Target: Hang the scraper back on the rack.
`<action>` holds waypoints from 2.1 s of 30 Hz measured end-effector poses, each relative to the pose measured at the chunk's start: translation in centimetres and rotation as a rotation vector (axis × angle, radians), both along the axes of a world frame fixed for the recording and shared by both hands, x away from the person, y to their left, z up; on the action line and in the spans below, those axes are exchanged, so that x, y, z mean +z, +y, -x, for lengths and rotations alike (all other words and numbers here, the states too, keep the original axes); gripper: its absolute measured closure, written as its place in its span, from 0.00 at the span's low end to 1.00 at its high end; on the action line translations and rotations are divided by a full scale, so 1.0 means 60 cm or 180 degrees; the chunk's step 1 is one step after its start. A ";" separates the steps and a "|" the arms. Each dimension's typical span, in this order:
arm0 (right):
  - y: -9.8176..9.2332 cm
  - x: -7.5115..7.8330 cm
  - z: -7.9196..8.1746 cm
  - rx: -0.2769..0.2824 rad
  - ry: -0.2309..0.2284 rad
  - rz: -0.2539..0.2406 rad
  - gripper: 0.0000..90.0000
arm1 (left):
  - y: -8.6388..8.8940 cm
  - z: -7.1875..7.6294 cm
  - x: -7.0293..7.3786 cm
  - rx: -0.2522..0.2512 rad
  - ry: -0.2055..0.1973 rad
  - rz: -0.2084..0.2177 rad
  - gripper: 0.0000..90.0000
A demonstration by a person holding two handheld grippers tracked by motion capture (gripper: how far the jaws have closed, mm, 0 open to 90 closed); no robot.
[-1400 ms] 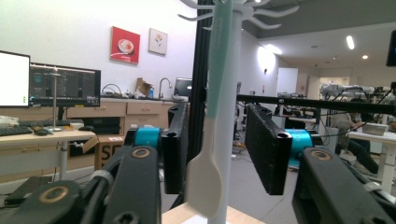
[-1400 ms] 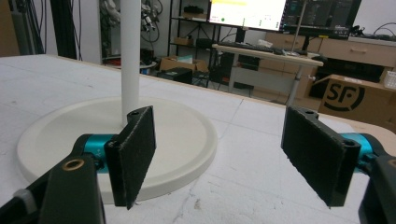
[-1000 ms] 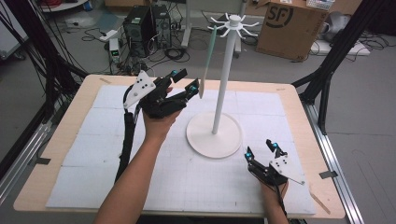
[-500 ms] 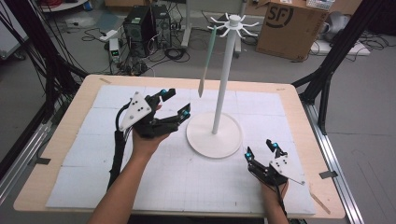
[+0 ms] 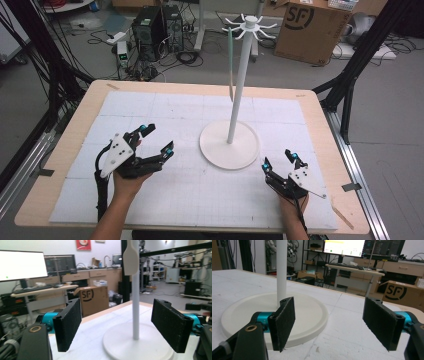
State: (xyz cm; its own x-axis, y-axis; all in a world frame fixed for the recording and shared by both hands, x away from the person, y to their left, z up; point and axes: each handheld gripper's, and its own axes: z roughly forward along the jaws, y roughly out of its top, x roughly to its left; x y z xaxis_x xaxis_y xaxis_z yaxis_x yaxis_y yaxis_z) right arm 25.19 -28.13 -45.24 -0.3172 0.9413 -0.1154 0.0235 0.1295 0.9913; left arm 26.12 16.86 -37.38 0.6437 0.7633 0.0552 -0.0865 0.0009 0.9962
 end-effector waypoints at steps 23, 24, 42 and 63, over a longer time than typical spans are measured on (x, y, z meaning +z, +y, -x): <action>0.000 0.000 0.001 -0.0002 0.0004 -0.0027 0.28 | 0.064 0.002 -0.120 0.0622 0.0535 -0.0321 0.29; 0.000 0.000 0.001 -0.0004 0.0000 -0.0025 0.28 | 0.065 0.002 -0.119 0.0618 0.0531 -0.0291 0.29; 0.001 -0.001 0.003 -0.0001 -0.0008 0.0000 0.28 | 0.070 -0.001 -0.128 0.0589 0.0562 -0.0185 0.29; 0.002 0.000 0.000 0.0014 0.0013 0.0032 0.29 | 0.067 -0.001 -0.128 0.0611 0.0547 -0.0243 0.29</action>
